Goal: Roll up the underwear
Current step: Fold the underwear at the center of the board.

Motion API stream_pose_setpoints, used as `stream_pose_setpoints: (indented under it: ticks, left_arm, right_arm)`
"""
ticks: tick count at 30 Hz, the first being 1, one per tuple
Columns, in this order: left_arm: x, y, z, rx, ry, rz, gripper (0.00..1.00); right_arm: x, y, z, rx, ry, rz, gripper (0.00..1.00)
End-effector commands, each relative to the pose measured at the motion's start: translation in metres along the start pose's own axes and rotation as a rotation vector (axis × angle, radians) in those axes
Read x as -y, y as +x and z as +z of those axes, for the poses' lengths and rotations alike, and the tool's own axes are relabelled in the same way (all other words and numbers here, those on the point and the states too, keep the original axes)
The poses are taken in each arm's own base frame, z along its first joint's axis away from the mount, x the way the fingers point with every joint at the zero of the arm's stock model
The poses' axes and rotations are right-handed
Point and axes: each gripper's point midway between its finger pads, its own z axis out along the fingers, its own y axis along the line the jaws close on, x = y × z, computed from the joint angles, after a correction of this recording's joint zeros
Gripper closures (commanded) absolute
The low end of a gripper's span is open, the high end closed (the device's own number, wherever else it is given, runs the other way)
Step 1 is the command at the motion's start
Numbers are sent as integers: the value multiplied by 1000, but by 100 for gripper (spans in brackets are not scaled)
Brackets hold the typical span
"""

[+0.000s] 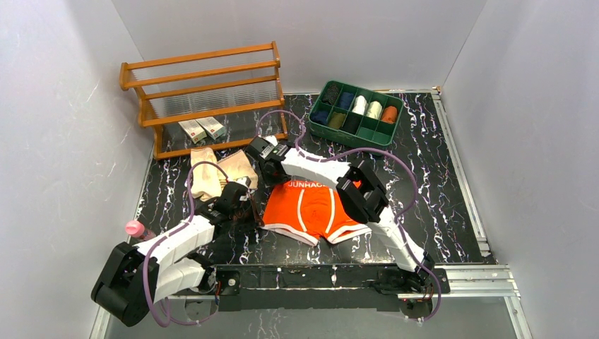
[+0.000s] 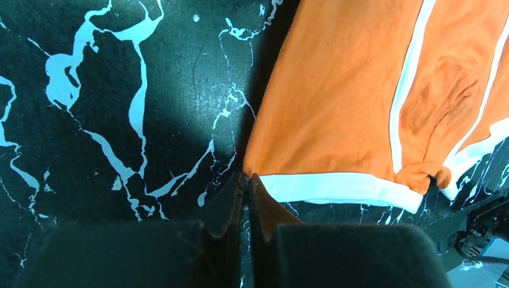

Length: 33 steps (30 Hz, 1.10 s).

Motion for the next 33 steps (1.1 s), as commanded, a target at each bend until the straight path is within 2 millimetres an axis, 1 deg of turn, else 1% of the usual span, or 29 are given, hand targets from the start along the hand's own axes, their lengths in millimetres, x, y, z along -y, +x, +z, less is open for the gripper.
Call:
stream_pose_setpoints:
  ticks: [1,4,6,9,13,14,15,17,18,20,23,28,30,33]
  left_arm:
    - [-4,8,-2,-16,-2,-5,100]
    - [-4,7,-3,-3,0,-12,100]
    - [-5,5,-4,11,-4,-16,100]
    - [-5,0,-8,34,-12,-22,100]
    - [0,-13,-17,84,-10,-31,100]
    - [2,-16,-20,98,-10,-32,100]
    - [4,-20,-23,109,-9,-33,100]
    - [9,-27,-31,133,-1,-30,100]
    - [12,-31,-36,144,4,-28,100]
    - [15,-36,-43,153,8,-19,100]
    - [21,-41,-53,160,14,-2,100]
    - [29,-49,-68,170,25,17,100]
    - [41,-53,-72,174,71,26,100]
    - [63,-58,-77,161,167,43,100]
  right_arm:
    - [8,4,10,6,97,-21,55]
    - [8,9,16,2,115,-32,64]
    - [5,8,17,1,111,-35,69]
    - [-2,0,12,15,85,-29,74]
    - [-15,-19,-5,53,22,-18,85]
    - [-20,-25,-11,66,2,-14,87]
    - [-23,-30,-16,76,-21,-9,88]
    - [-29,-37,-27,84,-78,8,95]
    - [-31,-41,-32,86,-105,22,97]
    - [-32,-50,-45,97,-157,57,98]
    - [-35,-57,-59,103,-259,105,99]
    - [-31,-65,-78,114,-427,174,99]
    - [-29,-66,-87,107,-494,195,99]
    - [-18,-71,-94,111,-538,229,99]
